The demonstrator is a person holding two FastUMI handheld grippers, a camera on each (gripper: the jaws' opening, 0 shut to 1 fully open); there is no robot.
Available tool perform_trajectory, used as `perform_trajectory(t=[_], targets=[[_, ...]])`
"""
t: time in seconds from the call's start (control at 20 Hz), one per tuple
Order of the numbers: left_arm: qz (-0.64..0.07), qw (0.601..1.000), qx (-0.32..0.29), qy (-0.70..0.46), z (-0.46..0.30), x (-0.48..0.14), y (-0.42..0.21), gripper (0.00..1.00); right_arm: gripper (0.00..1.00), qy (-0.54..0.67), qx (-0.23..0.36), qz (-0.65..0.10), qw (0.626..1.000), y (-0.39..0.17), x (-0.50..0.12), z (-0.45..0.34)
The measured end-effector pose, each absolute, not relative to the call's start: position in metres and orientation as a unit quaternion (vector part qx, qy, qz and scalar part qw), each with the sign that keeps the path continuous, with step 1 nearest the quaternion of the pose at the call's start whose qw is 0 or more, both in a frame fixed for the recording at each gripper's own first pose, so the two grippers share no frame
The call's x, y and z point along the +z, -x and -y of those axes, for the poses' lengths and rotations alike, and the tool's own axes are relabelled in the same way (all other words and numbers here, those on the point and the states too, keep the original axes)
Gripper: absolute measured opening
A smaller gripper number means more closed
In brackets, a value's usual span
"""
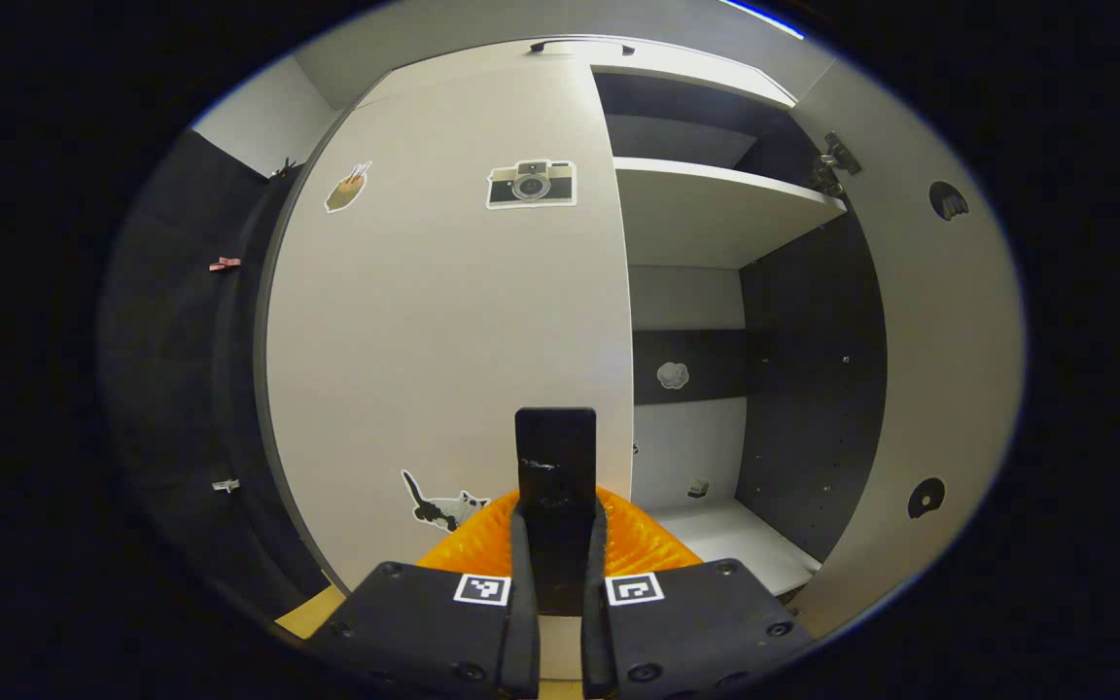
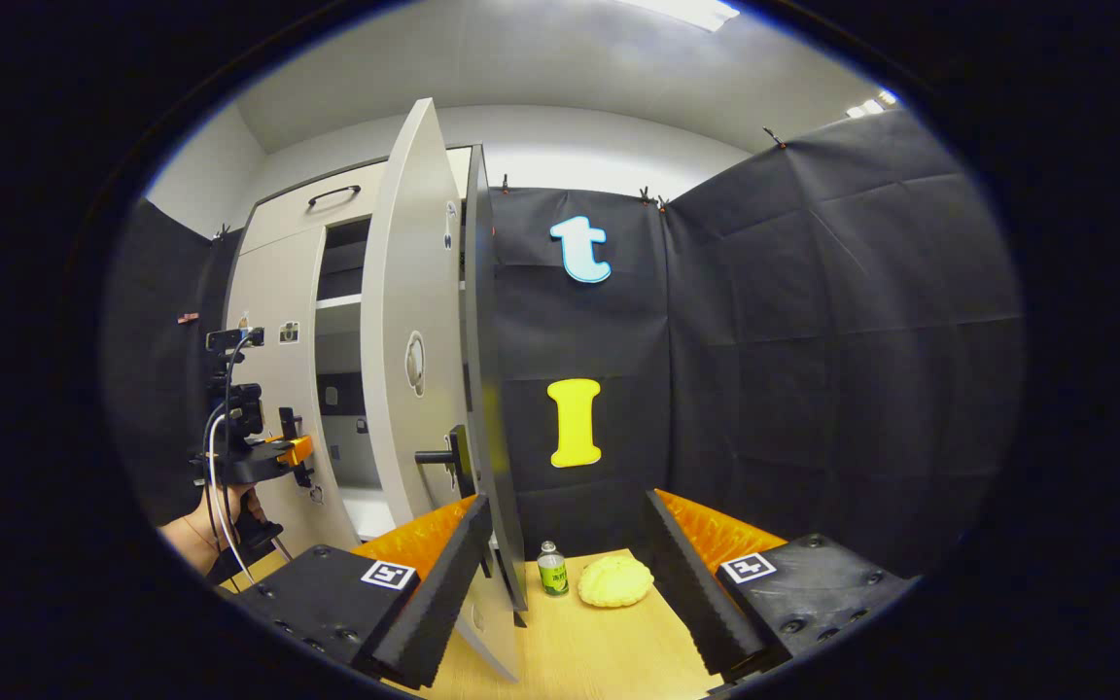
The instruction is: Open the right door of the double-door shoe cabinet with the right hand, and open the left door with the left hand.
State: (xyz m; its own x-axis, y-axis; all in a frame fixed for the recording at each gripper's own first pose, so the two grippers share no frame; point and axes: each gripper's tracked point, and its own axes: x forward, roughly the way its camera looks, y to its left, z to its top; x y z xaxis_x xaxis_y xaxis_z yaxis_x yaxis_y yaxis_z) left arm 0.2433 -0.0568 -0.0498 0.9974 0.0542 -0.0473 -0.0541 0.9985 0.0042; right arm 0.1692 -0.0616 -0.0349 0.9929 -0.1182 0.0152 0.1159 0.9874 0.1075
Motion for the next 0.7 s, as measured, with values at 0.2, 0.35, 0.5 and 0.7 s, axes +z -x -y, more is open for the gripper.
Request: perform_trajectory(t=[0.2,0.35,0.5,0.7], targets=[[-0.030,0.999,-0.014,0.027,0.053,-0.051,-0.220,0.17,0.98,-0.037,-0.041,0.014,0.998,-0.167,-0.032,0.055],[-0.032,0.999,-0.029,0.030,0.041,-0.054,-0.203,0.17,0.98,-0.026,-0.032,0.023,0.999,-0.170,-0.029,0.049],[-0.042,0.998,-0.039,0.037,0.027,-0.056,-0.185,0.17,0.98,-0.025,-0.017,0.021,0.999,-0.168,-0.030,0.040],[-0.049,0.997,-0.056,0.035,0.014,-0.057,-0.157,0.17,1.00,-0.025,-0.005,0.018,0.999,-0.166,-0.030,0.030]])
